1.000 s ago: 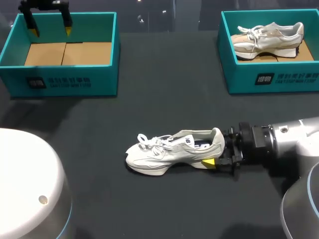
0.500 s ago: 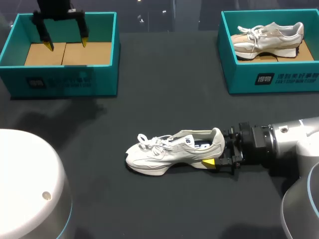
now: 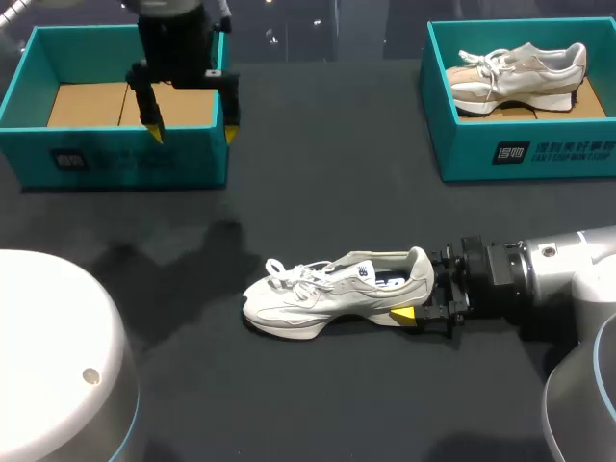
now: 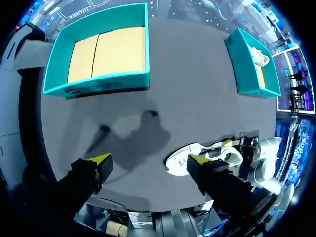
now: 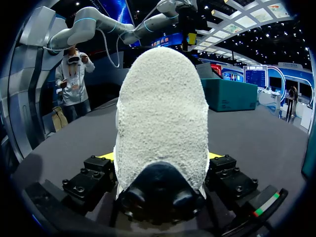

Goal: Take the shoe out of the shoebox, open the shoe tongue, remove and reinsert the insole, then place the shoe into the shoebox

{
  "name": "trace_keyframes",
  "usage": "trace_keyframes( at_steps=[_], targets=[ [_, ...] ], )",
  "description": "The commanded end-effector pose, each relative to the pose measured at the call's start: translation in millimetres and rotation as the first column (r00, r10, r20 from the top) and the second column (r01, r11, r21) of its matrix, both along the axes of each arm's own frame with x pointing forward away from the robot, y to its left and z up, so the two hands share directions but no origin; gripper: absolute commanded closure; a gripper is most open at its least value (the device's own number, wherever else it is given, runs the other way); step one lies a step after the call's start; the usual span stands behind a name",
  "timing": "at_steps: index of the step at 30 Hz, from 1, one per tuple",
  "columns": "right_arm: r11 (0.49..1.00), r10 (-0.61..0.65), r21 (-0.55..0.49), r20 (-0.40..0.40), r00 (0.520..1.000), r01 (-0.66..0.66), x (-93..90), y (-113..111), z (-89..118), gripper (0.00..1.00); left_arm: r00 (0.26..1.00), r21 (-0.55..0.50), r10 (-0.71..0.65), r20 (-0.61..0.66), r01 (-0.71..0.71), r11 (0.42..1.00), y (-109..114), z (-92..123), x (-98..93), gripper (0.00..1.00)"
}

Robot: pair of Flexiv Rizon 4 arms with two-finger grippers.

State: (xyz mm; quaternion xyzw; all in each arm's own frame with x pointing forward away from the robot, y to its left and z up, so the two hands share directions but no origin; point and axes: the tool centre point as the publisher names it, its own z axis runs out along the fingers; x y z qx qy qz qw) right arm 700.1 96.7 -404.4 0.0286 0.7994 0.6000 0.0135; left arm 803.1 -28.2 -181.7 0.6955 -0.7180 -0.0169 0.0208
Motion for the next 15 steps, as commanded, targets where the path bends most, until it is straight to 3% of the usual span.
trace_keyframes(
  at_steps=[1,11,15],
  targets=[
    [1.000,-0.001,-0.005,-0.001,1.000,0.001,-1.3,0.6,2.2,1.00,0.997,0.027,-0.019,0.070,0.017,0.999,-24.4,-6.6,-22.4,0.00],
    [1.000,-0.001,-0.005,-0.001,1.000,0.001,-1.3,0.6,2.2,1.00,0.998,0.076,-0.048,0.028,0.046,0.996,-79.2,-20.5,-55.3,0.00],
    [1.000,-0.001,-0.005,-0.001,1.000,0.001,-1.3,0.6,2.2,1.00,0.999,0.098,-0.040,0.011,0.038,0.994,-92.2,-25.0,-59.8,0.00]
  ],
)
